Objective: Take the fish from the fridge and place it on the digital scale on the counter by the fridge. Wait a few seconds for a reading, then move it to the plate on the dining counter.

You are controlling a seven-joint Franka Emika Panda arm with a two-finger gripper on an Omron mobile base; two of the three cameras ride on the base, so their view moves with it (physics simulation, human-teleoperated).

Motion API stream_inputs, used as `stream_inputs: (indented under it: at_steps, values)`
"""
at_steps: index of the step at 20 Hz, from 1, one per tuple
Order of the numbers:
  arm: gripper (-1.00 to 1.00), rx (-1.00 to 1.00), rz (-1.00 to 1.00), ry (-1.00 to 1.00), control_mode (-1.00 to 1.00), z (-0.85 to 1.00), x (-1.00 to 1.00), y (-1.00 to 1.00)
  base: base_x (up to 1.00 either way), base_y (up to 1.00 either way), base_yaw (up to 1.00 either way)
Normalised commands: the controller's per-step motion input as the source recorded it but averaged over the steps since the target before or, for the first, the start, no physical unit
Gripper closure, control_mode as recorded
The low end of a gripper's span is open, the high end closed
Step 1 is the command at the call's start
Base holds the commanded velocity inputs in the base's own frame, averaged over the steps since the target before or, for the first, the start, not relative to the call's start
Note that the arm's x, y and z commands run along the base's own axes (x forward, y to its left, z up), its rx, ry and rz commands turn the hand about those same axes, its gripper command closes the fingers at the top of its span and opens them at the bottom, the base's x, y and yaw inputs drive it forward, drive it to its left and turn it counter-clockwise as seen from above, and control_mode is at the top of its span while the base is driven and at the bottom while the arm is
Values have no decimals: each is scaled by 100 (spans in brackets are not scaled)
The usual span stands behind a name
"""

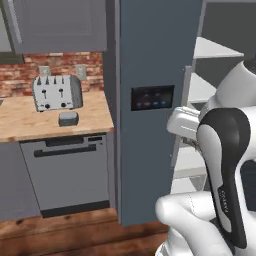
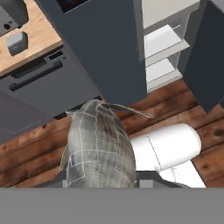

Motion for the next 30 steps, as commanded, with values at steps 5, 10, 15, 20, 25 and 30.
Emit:
stream_inputs:
  at_steps: [5, 10, 15, 20, 25, 30]
  values:
    - [100, 0, 0, 0, 100, 0, 0, 0, -4, 100, 10]
    - [100, 0, 0, 0, 100, 0, 0, 0, 39, 98, 11]
    - [100, 0, 0, 0, 100, 0, 0, 0, 73, 62, 6]
    - [100, 0, 0, 0, 100, 0, 0, 0, 84, 18, 0]
    - [100, 0, 0, 0, 100, 0, 0, 0, 88, 0, -8]
    - [100, 0, 0, 0, 100, 0, 0, 0, 83, 0, -12]
